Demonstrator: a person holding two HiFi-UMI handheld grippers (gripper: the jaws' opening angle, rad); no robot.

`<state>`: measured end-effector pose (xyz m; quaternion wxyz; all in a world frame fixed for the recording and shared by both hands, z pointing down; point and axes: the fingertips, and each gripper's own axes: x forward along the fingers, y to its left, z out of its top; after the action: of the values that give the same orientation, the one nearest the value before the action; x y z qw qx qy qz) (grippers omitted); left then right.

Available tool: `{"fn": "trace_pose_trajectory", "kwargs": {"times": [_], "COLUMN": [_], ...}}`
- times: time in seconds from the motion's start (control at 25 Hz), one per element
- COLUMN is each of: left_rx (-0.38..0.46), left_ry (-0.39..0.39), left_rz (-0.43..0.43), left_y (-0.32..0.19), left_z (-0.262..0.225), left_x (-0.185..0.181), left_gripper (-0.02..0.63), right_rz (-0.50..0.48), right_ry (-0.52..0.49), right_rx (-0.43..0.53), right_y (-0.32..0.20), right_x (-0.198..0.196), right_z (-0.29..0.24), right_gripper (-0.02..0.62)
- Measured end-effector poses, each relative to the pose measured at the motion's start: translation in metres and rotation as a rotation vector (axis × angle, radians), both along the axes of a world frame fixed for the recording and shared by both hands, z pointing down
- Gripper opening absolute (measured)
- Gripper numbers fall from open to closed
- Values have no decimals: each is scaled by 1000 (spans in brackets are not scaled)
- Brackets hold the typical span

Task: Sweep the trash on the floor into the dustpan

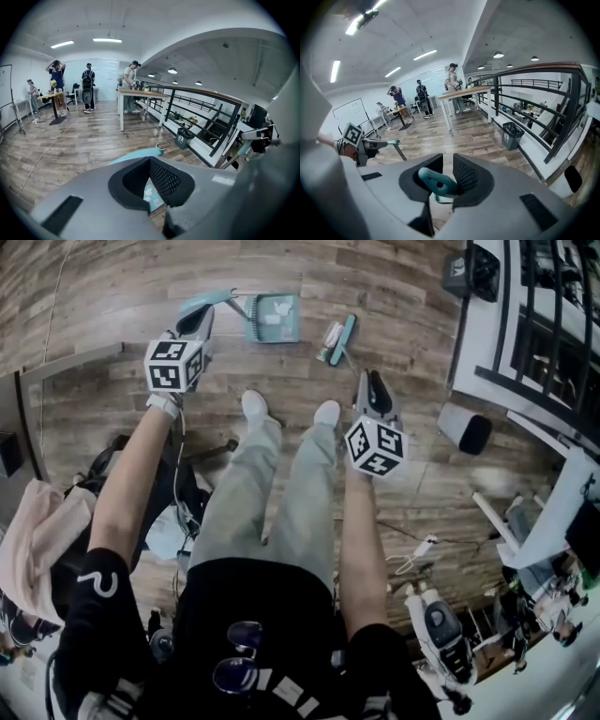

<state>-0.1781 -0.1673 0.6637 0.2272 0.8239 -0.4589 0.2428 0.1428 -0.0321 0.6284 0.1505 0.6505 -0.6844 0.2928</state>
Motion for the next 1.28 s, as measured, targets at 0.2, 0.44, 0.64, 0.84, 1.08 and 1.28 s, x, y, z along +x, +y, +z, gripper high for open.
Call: {"fn": "trace_pose_trajectory", "kwargs": {"times": [0.2, 0.44, 0.64, 0.84, 1.08, 1.28], "left_rx": [2, 0, -4, -7, -1, 4], "left_ry": [7, 8, 3, 2, 14, 20], "left_rz": [4, 2, -1, -8, -35, -51], "left_y": [1, 2, 3, 2, 5, 11], "left_z": [1, 3, 7, 7, 2, -5], "left_x": [-1, -3, -10, -10, -8, 0], "left_gripper": [-2, -2, -2, -2, -2, -2], "right_rz": [54, -8, -23, -13, -59, -120], "right_ry": [-94, -199, -227, -203, -120, -48], "right_rx": [47, 77, 87, 133, 197, 204], "right_y": [-14, -26, -29, -31, -39, -45], "right_x": [-18, -55, -65, -53, -34, -20], "right_z": [-7, -11, -12, -25, -57, -65], "right_gripper": [63, 58, 43, 40, 38, 37]}}
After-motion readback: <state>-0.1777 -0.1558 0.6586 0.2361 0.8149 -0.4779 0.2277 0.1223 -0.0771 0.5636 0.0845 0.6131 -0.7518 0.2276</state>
